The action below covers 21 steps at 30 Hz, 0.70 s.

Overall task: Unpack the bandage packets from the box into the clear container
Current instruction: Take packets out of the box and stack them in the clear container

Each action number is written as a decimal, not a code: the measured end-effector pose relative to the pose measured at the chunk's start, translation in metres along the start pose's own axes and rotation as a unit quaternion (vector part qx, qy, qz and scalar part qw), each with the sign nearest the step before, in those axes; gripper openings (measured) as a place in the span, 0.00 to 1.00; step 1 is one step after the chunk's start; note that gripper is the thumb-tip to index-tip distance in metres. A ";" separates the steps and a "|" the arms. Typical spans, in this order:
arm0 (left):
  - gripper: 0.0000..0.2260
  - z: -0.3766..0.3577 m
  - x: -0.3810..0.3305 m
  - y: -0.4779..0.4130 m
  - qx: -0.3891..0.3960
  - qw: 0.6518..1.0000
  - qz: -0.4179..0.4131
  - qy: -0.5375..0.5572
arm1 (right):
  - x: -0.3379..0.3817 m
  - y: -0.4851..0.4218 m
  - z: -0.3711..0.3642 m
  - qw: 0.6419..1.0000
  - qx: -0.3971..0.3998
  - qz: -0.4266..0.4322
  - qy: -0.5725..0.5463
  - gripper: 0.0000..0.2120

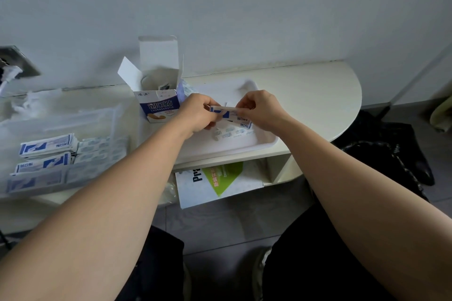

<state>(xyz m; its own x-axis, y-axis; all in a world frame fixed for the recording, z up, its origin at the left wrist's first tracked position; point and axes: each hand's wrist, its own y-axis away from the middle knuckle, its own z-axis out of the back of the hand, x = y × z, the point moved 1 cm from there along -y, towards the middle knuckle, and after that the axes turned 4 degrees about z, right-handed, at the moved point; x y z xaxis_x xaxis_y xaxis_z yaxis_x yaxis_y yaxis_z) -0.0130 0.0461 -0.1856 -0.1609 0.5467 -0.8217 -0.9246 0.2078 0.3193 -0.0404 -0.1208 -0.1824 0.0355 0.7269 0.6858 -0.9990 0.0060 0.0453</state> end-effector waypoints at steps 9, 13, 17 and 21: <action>0.04 0.011 0.002 0.011 0.045 0.995 0.029 0.081 | 0.007 0.007 0.007 0.999 0.041 -0.017 0.031 0.06; 0.04 0.020 0.006 0.016 0.033 0.998 0.024 0.040 | 0.013 0.008 0.004 0.998 0.068 -0.015 0.006 0.03; 0.07 0.026 0.009 0.025 0.067 0.997 0.036 -0.023 | 0.019 0.009 -0.002 0.994 0.106 -0.003 -0.002 0.05; 0.08 0.032 0.010 0.032 0.065 0.996 0.031 -0.058 | 0.022 0.009 -0.007 0.991 0.130 -0.011 -0.010 0.08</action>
<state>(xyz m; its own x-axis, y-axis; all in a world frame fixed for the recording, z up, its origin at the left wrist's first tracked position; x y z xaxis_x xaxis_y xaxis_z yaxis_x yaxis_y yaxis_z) -0.0335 0.0840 -0.1685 -0.1684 0.6504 -0.7407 -0.8602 0.2699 0.4326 -0.0484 -0.1003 -0.1721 0.0599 0.7154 0.6962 -0.9569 -0.1575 0.2441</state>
